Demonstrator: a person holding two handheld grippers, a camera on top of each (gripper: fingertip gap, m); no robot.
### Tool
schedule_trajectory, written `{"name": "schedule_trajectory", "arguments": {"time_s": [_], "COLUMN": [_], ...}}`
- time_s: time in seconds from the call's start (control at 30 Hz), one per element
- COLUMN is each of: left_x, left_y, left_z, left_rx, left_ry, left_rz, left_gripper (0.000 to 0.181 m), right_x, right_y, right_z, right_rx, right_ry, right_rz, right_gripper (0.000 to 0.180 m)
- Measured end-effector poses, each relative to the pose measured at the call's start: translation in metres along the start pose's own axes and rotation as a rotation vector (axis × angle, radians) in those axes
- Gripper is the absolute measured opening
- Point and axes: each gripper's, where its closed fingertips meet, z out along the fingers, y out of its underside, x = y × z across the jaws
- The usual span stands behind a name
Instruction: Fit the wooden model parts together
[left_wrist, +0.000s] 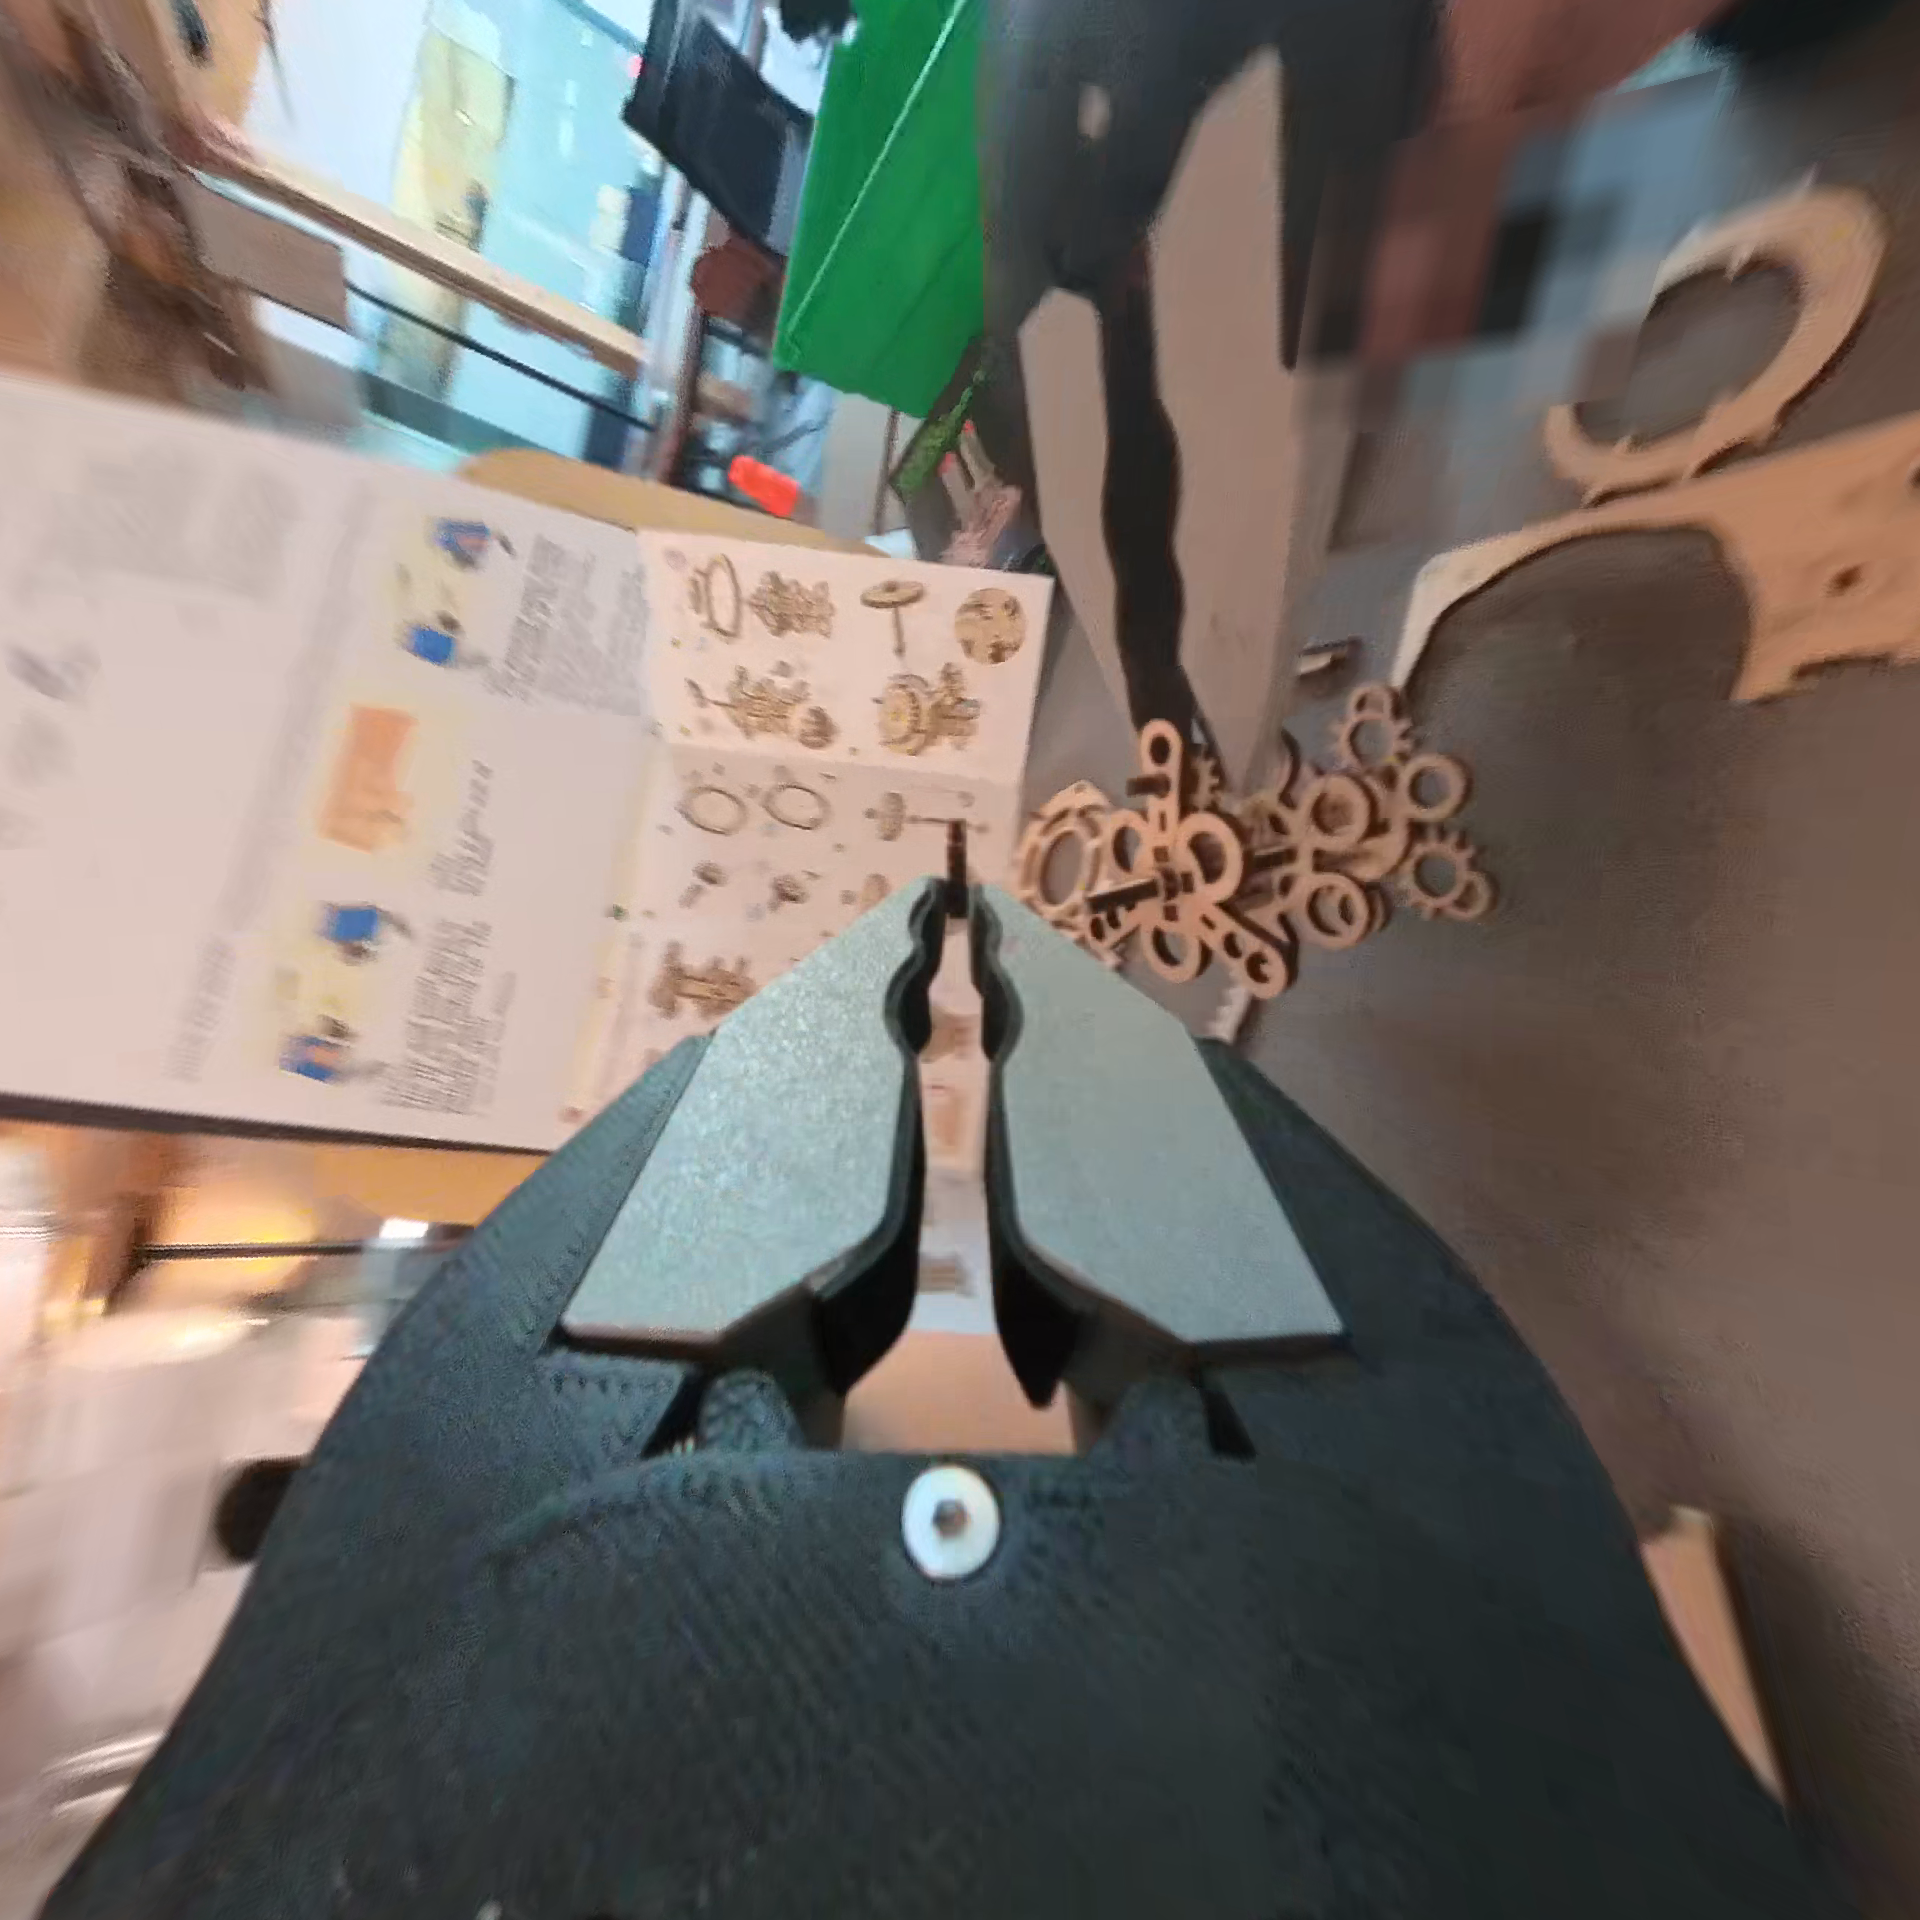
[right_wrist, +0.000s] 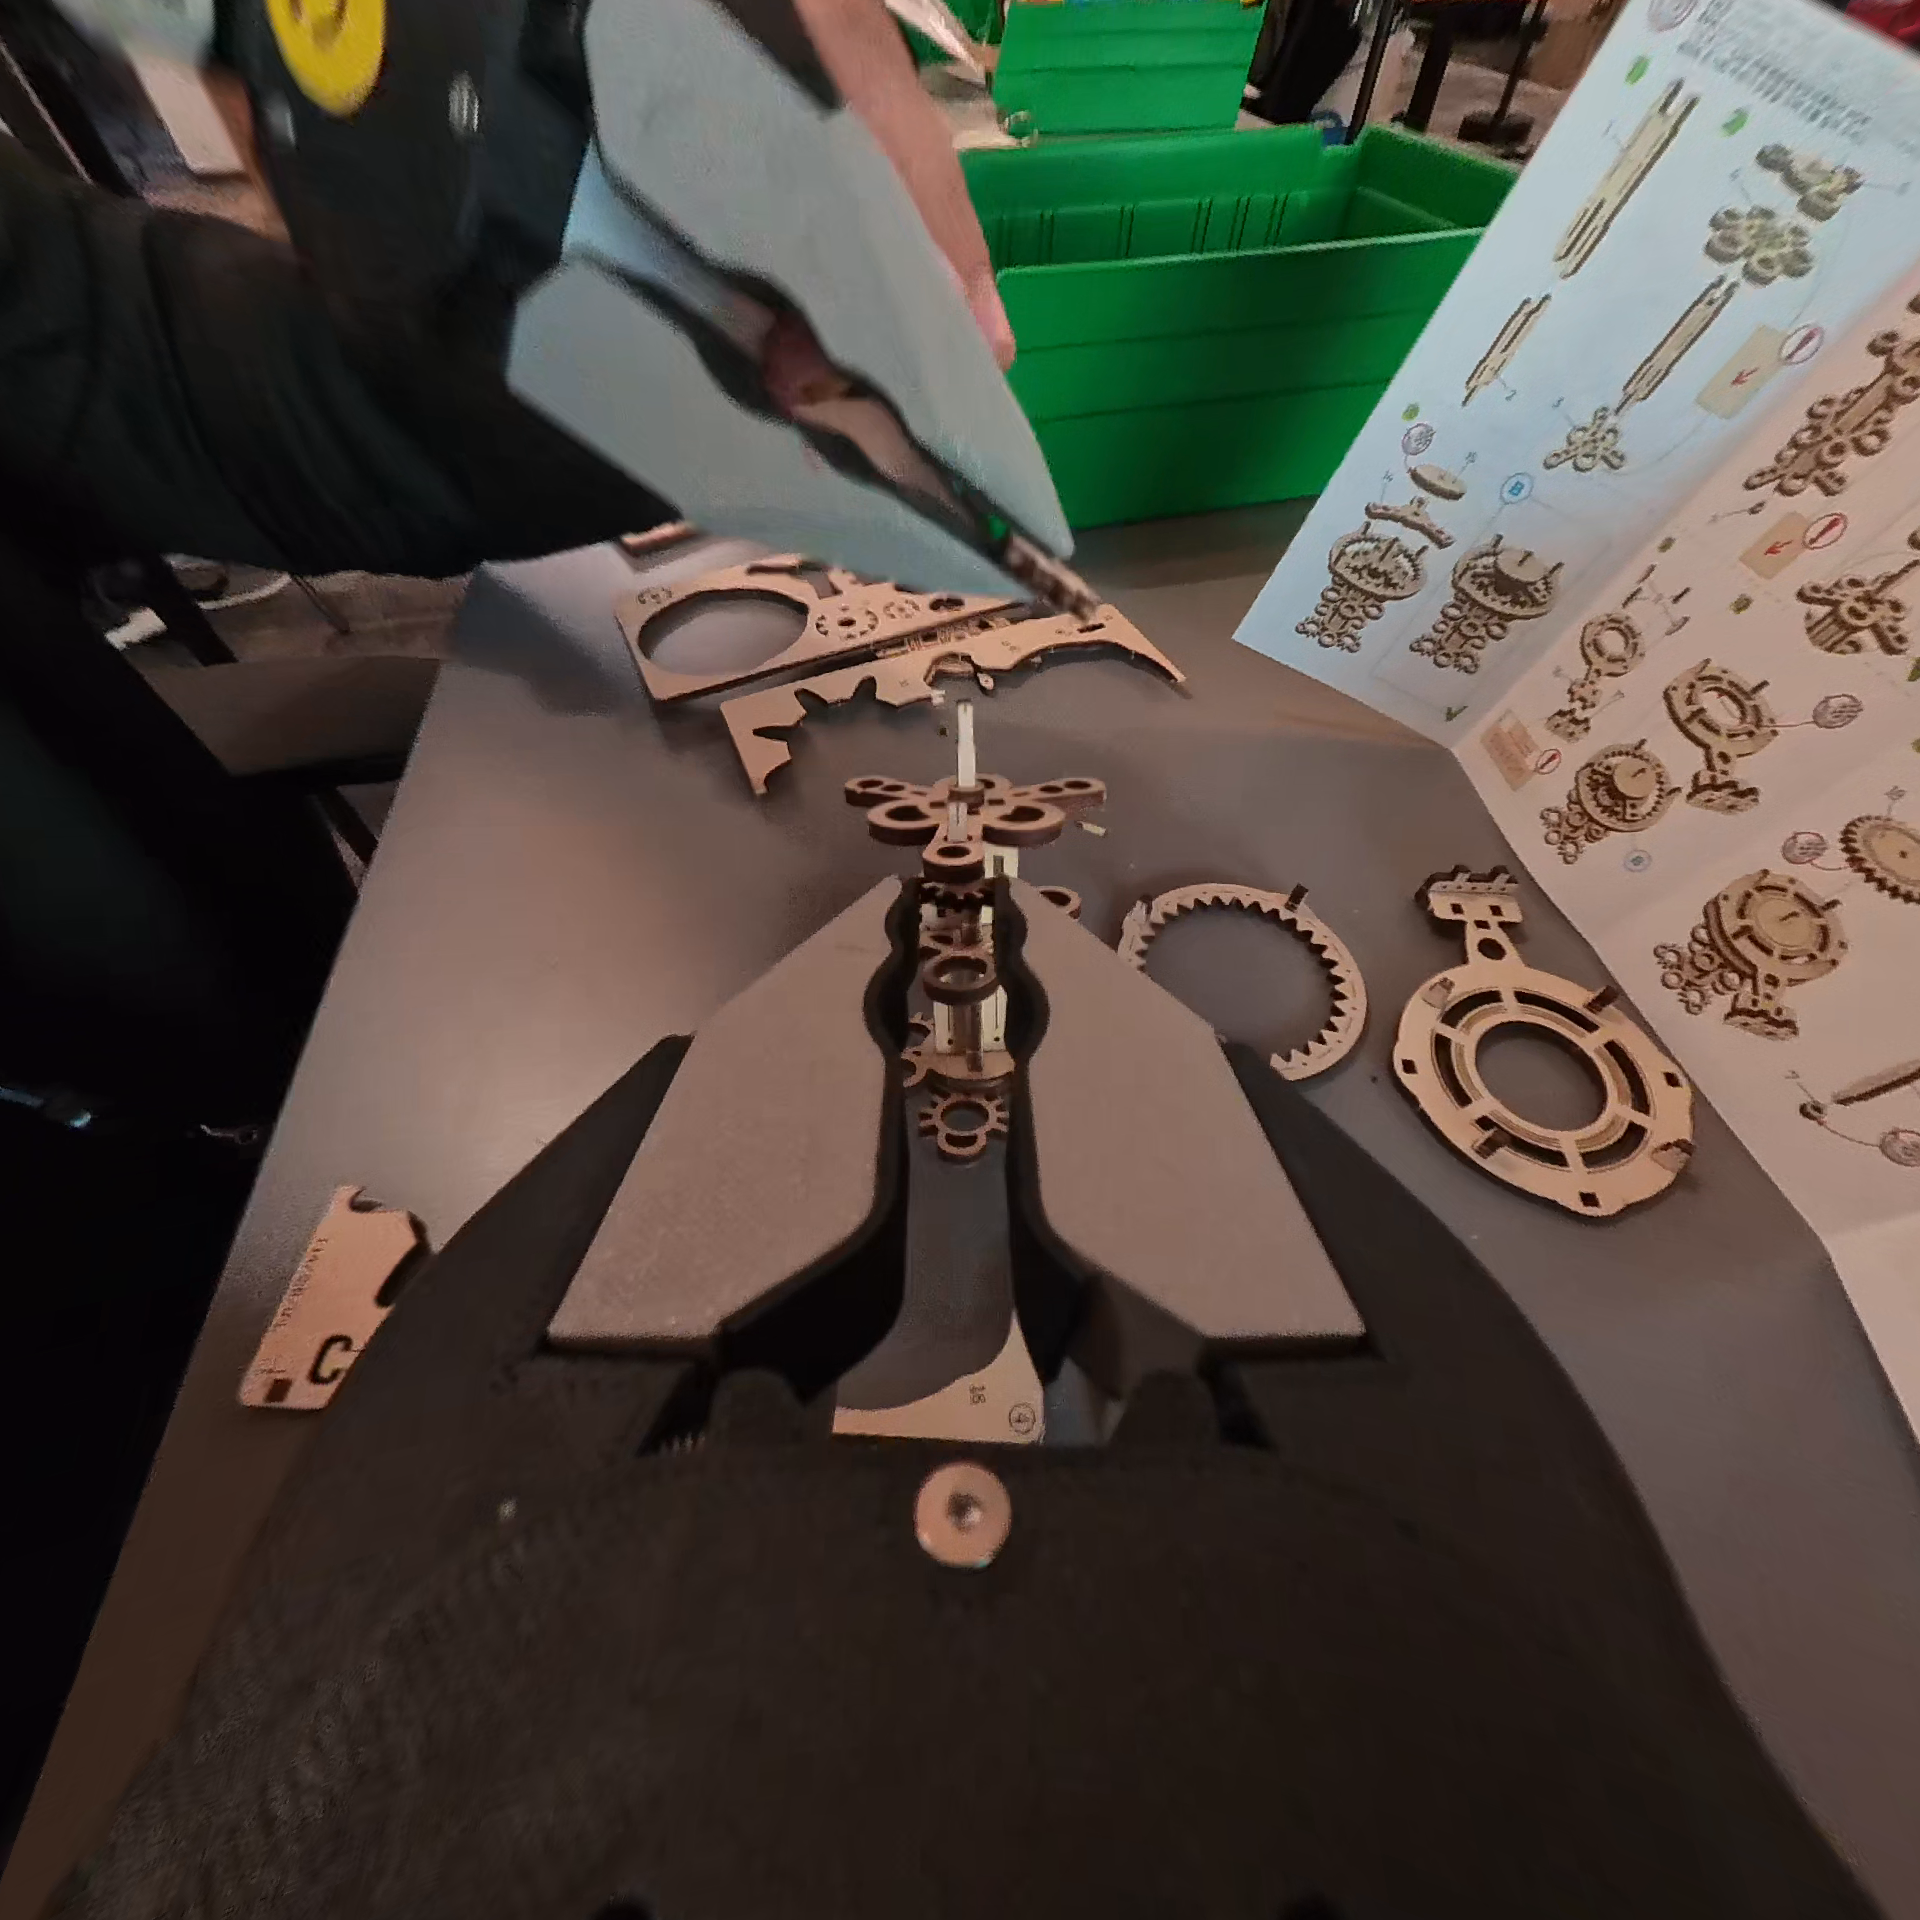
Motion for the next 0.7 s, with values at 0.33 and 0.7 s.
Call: {"name": "schedule_trajectory", "arguments": {"time_s": [0.33,0.7], "left_x": [0.017,0.021], "left_y": [-0.021,-0.026], "left_z": [0.011,0.013], "left_rx": [-0.051,-0.032], "left_ry": [-0.047,-0.038], "left_rz": [0.239,0.202], "left_gripper": [0.0,0.001], "right_x": [0.005,0.006], "right_y": [-0.007,-0.006], "right_z": [-0.015,-0.014], "right_rx": [0.082,0.074], "right_ry": [0.031,0.043], "right_rz": [0.011,0.022], "right_gripper": [0.01,0.01]}}
